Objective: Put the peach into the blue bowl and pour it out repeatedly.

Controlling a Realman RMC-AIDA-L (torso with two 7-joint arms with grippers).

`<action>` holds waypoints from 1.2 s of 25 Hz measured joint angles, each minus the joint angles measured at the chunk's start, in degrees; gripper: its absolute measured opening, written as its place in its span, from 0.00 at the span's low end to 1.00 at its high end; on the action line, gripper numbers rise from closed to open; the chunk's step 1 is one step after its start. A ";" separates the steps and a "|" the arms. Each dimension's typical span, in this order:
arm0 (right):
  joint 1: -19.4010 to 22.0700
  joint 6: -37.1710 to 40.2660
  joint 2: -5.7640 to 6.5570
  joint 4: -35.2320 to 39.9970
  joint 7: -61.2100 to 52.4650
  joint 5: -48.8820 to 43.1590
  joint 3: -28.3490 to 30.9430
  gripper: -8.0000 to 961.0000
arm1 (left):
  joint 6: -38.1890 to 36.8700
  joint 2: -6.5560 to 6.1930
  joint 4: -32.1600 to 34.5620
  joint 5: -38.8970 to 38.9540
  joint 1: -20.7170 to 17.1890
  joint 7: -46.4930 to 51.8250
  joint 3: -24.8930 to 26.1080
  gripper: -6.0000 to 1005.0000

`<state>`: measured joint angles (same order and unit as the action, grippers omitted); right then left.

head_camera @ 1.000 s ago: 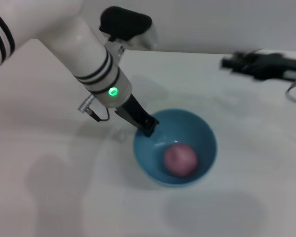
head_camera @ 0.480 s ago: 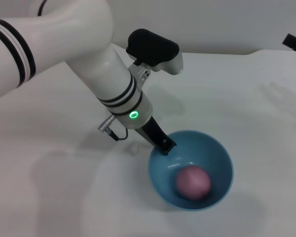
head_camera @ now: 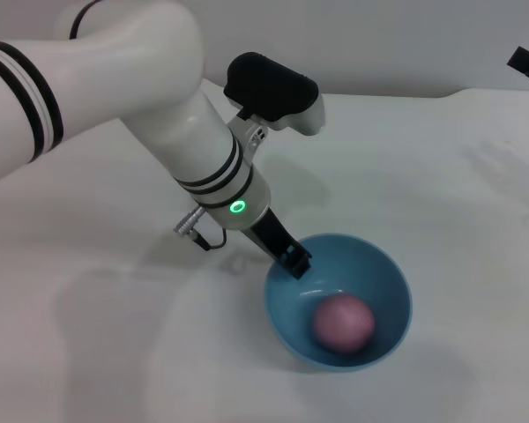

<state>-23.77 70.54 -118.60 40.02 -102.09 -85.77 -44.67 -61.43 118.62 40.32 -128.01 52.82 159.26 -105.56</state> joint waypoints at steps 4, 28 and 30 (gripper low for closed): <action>-0.21 -0.49 0.01 -0.39 0.36 0.00 0.03 0.58 | 1.04 -0.29 1.06 -0.09 0.24 -0.26 -1.38 0.29; -1.13 -7.00 0.08 -9.68 7.22 2.68 1.50 0.58 | -0.43 -0.74 -3.08 46.16 -20.23 -43.04 50.01 0.54; -1.15 -7.26 0.05 -10.96 8.85 4.66 1.78 0.58 | -3.46 -0.72 -7.03 55.02 -22.41 -50.08 52.60 0.54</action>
<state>-24.92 63.28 -118.55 29.06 -93.25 -81.12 -42.89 -64.90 117.90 33.29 -73.00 30.42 109.19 -52.96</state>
